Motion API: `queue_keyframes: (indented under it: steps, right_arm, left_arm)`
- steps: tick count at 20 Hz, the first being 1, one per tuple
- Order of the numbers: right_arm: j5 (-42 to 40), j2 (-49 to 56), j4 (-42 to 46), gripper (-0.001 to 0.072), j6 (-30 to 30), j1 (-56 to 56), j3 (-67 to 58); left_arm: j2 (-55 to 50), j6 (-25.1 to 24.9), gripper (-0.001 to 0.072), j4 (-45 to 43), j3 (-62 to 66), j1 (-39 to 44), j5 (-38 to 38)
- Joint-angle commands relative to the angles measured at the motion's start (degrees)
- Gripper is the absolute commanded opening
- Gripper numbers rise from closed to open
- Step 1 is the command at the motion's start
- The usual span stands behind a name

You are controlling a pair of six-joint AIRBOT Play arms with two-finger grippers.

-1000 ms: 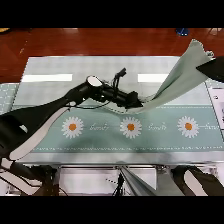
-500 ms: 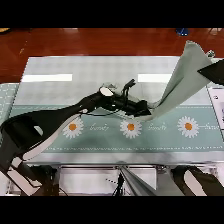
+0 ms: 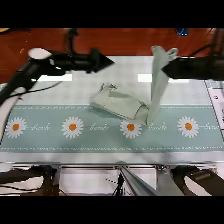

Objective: Fold the shirts.

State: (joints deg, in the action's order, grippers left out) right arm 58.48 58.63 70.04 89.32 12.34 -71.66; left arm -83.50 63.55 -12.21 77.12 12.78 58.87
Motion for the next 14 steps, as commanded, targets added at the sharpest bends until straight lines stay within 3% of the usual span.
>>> queue_keyframes:
  steps: [1,5,7,8,11,14]
  right_arm:
    - [-14.1,10.6,0.3,0.0025,4.3,9.8,0.0]
    - [-24.2,24.4,-10.5,0.0053,4.9,18.9,0.0]
    - [-28.0,29.5,-14.8,0.0433,4.9,22.3,0.0]
    - [-28.6,30.6,-15.7,0.0470,4.9,22.9,0.0]
    - [-26.1,28.5,-14.8,0.0470,4.7,19.9,0.0]
    - [-14.3,20.3,-4.6,0.0470,4.5,11.1,0.0]
  left_arm:
    - [8.7,-0.1,0.0027,-1.2,0.0,-10.7,5.9]
    - [14.0,-0.1,0.0028,-1.2,0.0,-15.9,8.5]
    - [14.5,-0.1,0.0027,-1.2,0.0,-16.3,9.9]
    - [14.4,-0.1,0.0028,-1.6,0.0,-16.3,10.6]
    - [14.5,-0.1,0.0028,-6.5,0.0,-16.5,11.1]
    - [14.5,0.0,0.0028,-14.5,0.0,-18.0,13.0]
